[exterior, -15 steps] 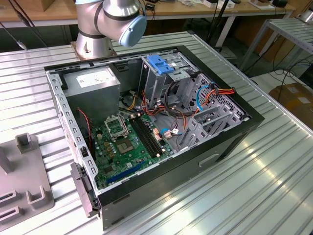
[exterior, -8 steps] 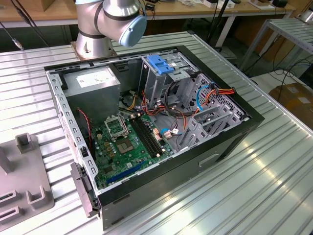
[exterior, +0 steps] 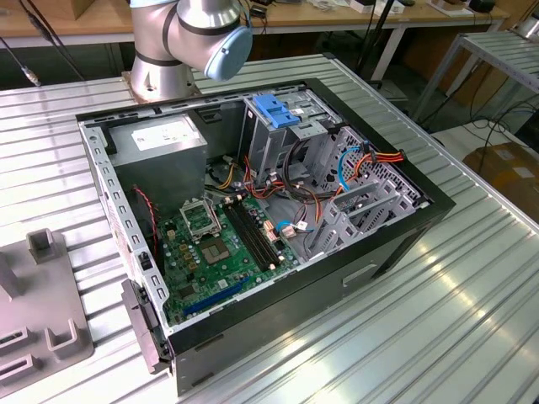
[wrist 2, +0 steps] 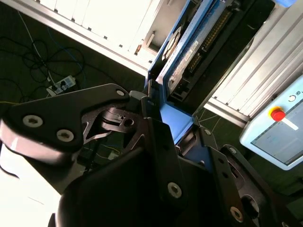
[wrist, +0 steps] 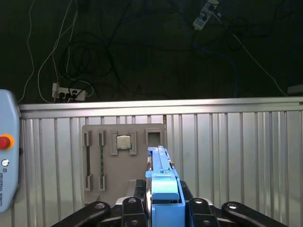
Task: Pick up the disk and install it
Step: 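Pick up the disk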
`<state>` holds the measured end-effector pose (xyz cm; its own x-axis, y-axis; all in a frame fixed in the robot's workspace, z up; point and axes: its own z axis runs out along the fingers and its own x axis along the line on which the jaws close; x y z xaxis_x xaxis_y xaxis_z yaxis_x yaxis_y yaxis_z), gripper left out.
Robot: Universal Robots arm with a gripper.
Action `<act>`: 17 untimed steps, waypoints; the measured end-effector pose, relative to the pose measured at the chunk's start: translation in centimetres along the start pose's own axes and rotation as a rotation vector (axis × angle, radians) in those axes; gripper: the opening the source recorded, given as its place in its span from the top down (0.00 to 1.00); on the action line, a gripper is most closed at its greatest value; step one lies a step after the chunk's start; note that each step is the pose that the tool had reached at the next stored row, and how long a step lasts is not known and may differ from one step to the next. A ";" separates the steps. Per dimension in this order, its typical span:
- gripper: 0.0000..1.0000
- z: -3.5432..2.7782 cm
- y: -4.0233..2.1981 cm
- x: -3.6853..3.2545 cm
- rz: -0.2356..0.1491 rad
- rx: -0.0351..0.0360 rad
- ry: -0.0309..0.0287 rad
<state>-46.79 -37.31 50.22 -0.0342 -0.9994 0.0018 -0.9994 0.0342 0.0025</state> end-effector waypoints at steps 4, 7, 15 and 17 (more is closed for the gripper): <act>0.63 0.00 -0.77 -0.03 0.000 0.0001 -0.0001; 0.63 0.00 -1.40 -0.05 0.000 -0.0001 0.0000; 0.63 0.02 -2.52 -0.09 0.000 0.0000 0.0000; 0.63 0.02 -2.96 -0.11 0.000 -0.0001 0.0000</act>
<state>-43.83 -37.30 50.19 -0.0343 -0.9994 0.0018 -0.9994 0.0343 0.0026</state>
